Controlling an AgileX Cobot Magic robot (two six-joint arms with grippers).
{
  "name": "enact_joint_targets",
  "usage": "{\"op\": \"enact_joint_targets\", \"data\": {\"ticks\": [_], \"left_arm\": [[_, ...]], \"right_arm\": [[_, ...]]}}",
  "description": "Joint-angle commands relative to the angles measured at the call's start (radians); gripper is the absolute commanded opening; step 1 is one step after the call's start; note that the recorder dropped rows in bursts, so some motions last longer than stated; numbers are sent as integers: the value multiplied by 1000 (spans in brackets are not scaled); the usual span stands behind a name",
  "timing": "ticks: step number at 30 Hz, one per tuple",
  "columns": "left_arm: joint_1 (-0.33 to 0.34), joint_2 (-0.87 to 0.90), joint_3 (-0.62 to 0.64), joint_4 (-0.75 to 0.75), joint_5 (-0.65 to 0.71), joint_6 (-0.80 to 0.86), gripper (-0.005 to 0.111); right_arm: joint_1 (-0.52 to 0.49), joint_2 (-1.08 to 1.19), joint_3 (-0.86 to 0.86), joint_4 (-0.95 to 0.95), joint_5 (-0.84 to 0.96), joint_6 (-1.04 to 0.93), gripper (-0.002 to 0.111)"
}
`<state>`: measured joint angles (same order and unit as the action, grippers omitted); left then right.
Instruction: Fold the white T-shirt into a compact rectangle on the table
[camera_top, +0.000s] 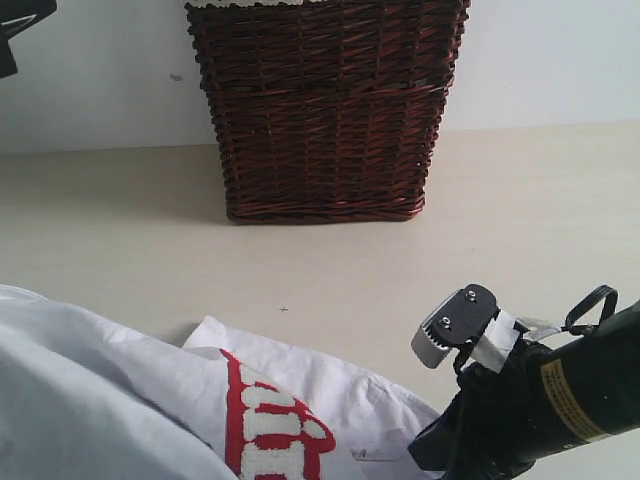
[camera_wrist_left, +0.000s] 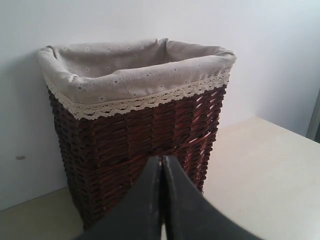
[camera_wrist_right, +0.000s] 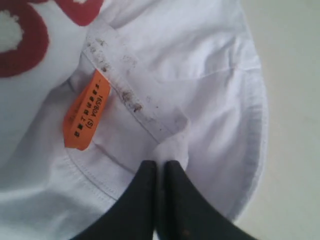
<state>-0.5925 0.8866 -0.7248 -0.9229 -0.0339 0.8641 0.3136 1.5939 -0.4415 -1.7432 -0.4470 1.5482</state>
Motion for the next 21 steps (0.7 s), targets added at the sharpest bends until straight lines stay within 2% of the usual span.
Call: {"op": "enact_joint_targets", "data": {"ticks": [1,7,11,17,21], "left_arm": [[-2,-1,4,-2,-1,-7,0],[-2,6,4,-2,34,-9,0],[-2,51,4,5,146,-4,0],[-2,191,4,67,373,-4,0],[-2,304,4,91,414,-4,0]], "right_arm": [[1,-14,-25,-1,-11,-19,0],[1,-148,-142,-1,-16,7,0],[1,-286,-212,-1,0,41,0],[1,-486,-232,-1,244,136,0],[1,-611,-235,-1,332,148,0]]}}
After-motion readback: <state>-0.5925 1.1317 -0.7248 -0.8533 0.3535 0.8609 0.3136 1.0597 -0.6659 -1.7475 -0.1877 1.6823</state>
